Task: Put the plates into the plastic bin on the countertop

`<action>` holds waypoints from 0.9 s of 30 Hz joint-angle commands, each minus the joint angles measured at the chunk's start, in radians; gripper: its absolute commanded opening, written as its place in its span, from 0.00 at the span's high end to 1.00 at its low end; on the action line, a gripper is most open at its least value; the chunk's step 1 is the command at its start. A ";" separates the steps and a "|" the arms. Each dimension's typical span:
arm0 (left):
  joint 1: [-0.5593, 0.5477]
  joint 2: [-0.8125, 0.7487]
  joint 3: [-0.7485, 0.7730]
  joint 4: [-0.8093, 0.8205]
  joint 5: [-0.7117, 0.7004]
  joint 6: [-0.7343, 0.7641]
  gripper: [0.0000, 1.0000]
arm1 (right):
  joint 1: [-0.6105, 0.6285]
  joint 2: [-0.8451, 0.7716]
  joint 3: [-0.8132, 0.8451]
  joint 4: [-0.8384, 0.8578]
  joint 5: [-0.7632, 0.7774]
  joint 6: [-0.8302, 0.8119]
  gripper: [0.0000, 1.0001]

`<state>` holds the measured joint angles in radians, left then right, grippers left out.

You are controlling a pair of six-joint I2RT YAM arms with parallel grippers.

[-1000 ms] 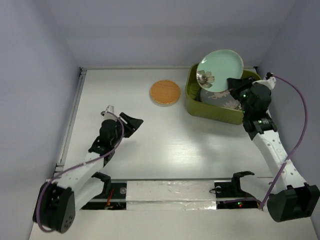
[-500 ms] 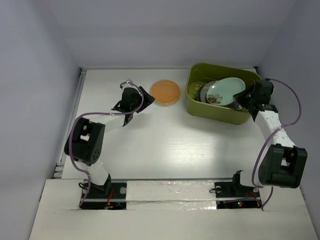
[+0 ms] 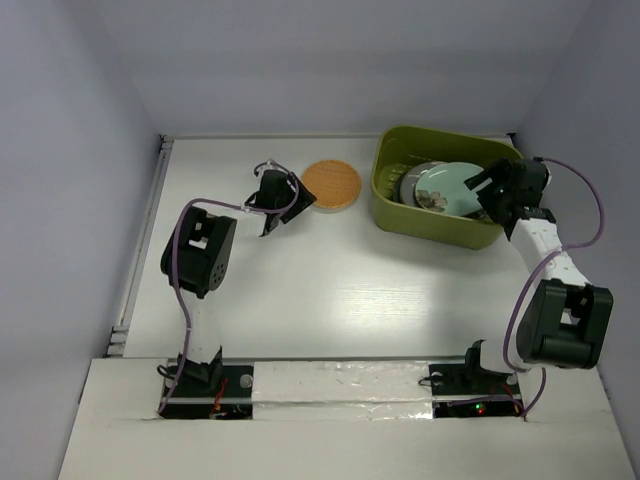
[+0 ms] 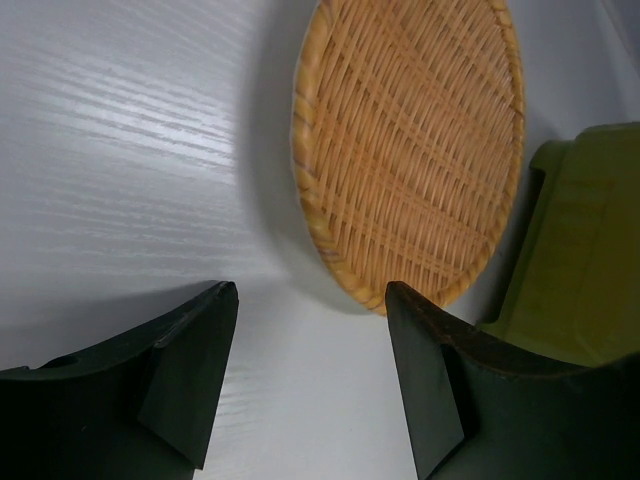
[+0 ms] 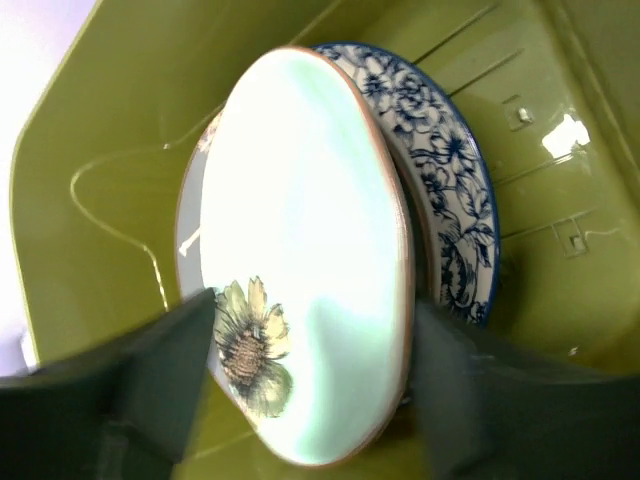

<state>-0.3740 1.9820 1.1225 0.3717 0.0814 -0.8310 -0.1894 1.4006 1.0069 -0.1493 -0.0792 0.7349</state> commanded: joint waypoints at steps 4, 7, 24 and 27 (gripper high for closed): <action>-0.006 0.058 0.016 0.073 0.034 -0.123 0.41 | -0.005 -0.113 -0.005 0.074 0.076 0.011 0.07; -0.006 0.057 -0.007 0.128 0.008 -0.187 0.42 | -0.005 -0.188 -0.048 0.097 0.099 0.027 0.05; -0.016 0.098 0.083 0.022 -0.072 -0.272 0.59 | -0.005 -0.423 -0.157 0.112 0.004 0.044 0.10; -0.016 0.101 0.092 0.033 -0.071 -0.289 0.64 | -0.005 -0.483 -0.169 0.100 -0.034 0.050 0.11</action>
<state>-0.3862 2.0762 1.1881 0.4267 0.0322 -1.0958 -0.1898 0.9646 0.8406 -0.1223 -0.0662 0.7670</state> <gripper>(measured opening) 0.367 0.895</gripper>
